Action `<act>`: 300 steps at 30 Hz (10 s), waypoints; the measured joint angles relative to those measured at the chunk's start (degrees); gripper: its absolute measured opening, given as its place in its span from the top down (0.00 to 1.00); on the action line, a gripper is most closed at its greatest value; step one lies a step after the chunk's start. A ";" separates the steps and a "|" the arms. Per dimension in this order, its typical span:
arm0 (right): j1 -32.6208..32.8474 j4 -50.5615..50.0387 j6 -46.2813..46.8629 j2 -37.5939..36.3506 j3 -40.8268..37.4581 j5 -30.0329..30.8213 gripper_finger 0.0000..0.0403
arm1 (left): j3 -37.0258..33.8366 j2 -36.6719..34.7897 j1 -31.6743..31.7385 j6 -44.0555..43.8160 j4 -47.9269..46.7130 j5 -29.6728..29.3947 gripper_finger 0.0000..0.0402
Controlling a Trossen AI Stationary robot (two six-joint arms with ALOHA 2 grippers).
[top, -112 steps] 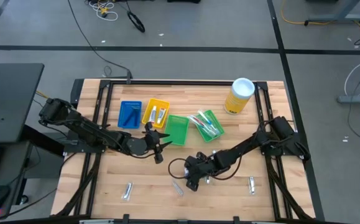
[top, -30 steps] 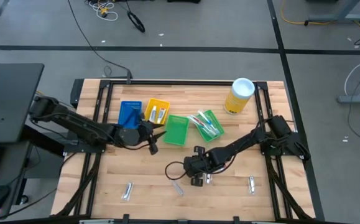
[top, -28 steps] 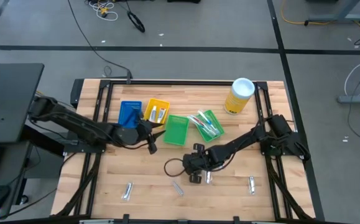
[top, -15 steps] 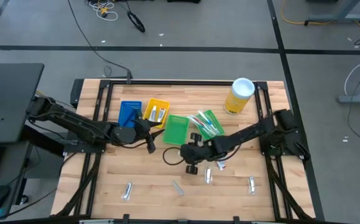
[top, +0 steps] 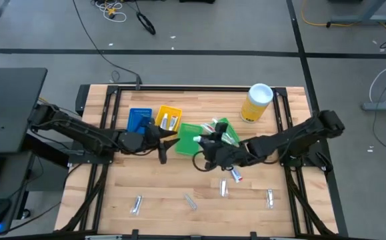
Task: Pick & Place Travel size toiletries
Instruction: Put the white toothpaste into the yellow bin
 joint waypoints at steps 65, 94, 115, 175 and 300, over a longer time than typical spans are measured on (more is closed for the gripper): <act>-7.29 29.23 -40.13 10.70 -0.22 1.36 0.68 | 4.98 8.76 11.51 1.58 6.64 9.74 0.80; -6.78 29.25 -28.58 10.70 -0.22 8.50 0.44 | 4.94 8.92 11.54 2.01 1.74 -0.34 0.79; -5.08 8.97 -2.58 10.63 -0.18 10.40 0.42 | 4.92 2.17 16.99 -16.23 -41.68 -15.11 0.80; 2.64 -38.48 86.19 10.35 -7.87 -40.64 0.42 | 2.86 -0.24 20.72 -0.56 -18.39 -4.25 0.50; -13.59 1.82 1.32 9.12 -0.42 -18.41 0.71 | 2.84 6.91 21.59 -18.88 -1.73 27.19 0.52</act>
